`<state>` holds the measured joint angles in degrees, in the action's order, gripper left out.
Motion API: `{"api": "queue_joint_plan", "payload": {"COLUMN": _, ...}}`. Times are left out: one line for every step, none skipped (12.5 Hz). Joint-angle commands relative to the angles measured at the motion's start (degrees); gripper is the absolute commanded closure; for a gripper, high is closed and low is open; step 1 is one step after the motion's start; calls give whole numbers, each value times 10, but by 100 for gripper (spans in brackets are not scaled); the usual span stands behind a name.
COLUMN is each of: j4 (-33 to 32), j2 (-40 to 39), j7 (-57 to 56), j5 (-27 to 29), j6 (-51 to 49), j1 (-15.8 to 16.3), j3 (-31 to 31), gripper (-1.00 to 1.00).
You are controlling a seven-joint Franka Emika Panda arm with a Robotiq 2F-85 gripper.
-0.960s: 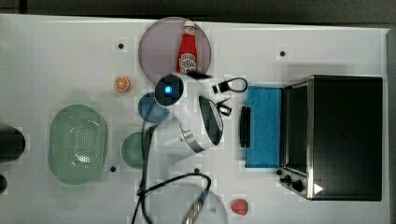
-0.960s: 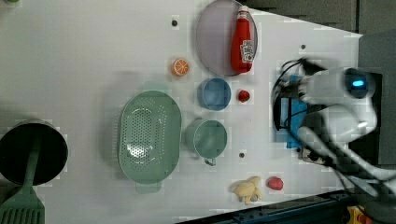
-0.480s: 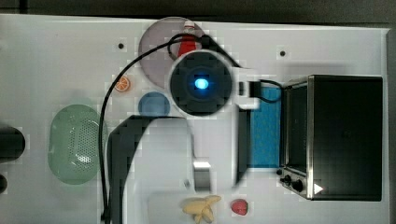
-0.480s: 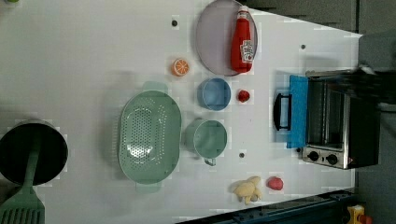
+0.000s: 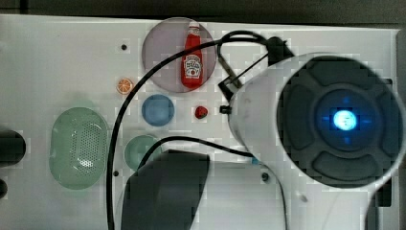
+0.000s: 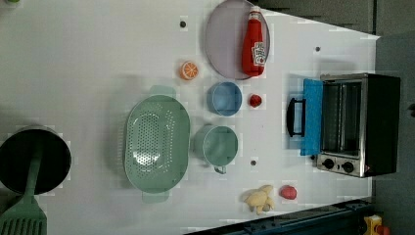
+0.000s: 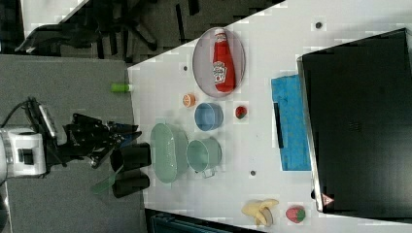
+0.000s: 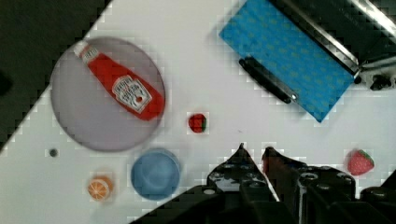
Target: Flap open oven.
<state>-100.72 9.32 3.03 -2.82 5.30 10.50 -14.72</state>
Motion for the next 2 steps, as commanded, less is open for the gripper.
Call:
{"api": "queue_joint_plan", "payload": {"j4": -10, "j2": -25, "j7": 23, "j5": 3, "j6": -22, "j1": 2, "j3": 13, "gripper": 65}}
{"api": "queue_joint_plan", "payload": {"j4": -10, "j2": -26, "j7": 23, "j5": 3, "j6": -21, "j1": 2, "j3": 16, "gripper": 65}}
